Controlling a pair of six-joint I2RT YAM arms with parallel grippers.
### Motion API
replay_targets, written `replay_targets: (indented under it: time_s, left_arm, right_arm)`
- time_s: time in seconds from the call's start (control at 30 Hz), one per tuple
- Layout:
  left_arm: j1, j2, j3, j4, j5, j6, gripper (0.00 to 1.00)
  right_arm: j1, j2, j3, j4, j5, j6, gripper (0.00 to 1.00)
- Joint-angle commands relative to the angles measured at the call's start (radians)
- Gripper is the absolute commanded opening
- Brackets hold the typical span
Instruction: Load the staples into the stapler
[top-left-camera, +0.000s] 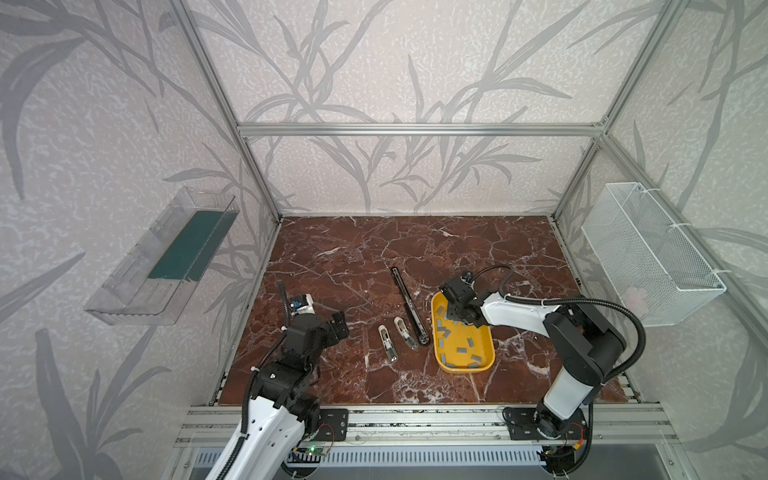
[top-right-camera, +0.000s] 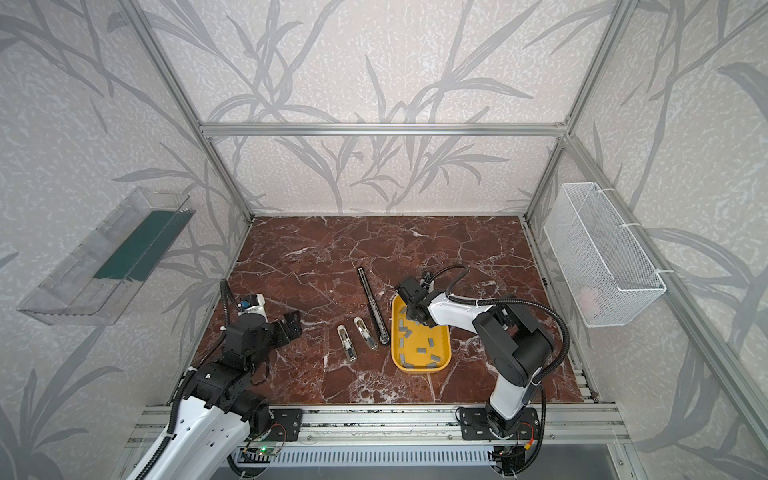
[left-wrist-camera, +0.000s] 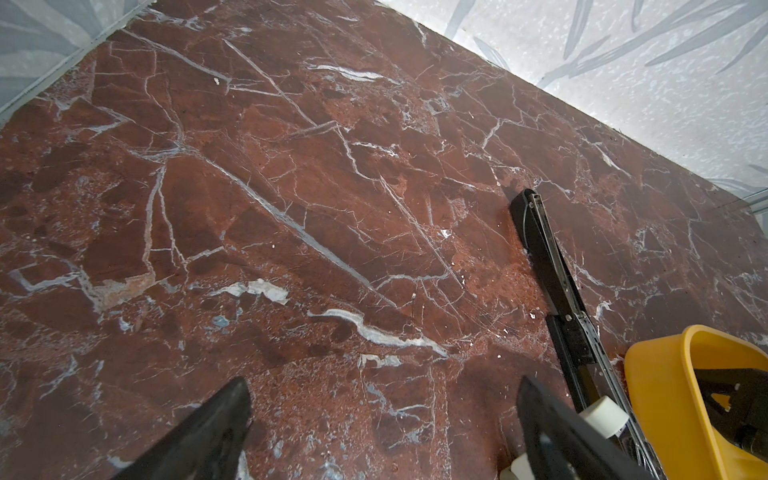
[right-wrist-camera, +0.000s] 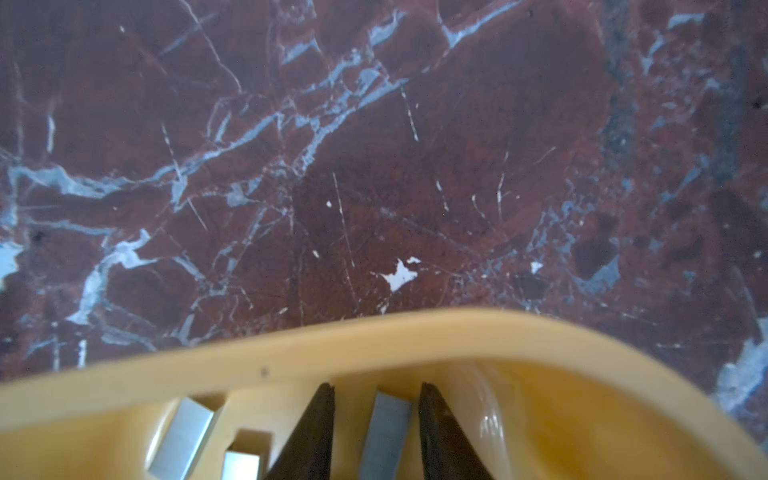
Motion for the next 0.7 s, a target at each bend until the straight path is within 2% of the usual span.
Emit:
replay_targets:
  time_s: [0.0,0.13,0.27,0.67]
  left_arm:
    - [0.002,-0.006,-0.012,0.008,-0.003,0.009,0.99]
    - [0.002,-0.007,-0.012,0.009,-0.003,0.009,0.99]
    - [0.002,-0.007,-0.012,0.009,-0.002,0.009,0.99]
    - [0.002,-0.010,-0.013,0.010,-0.002,0.009,0.99]
  right_arm:
    - [-0.010,0.031,0.001,-0.029,-0.012,0.034,0.34]
    - [-0.009,0.040,0.010,-0.042,-0.022,0.040,0.32]
    - [-0.009,0.040,0.014,-0.053,-0.035,0.041,0.22]
    - [-0.002,0.015,0.001,-0.085,-0.039,0.029,0.28]
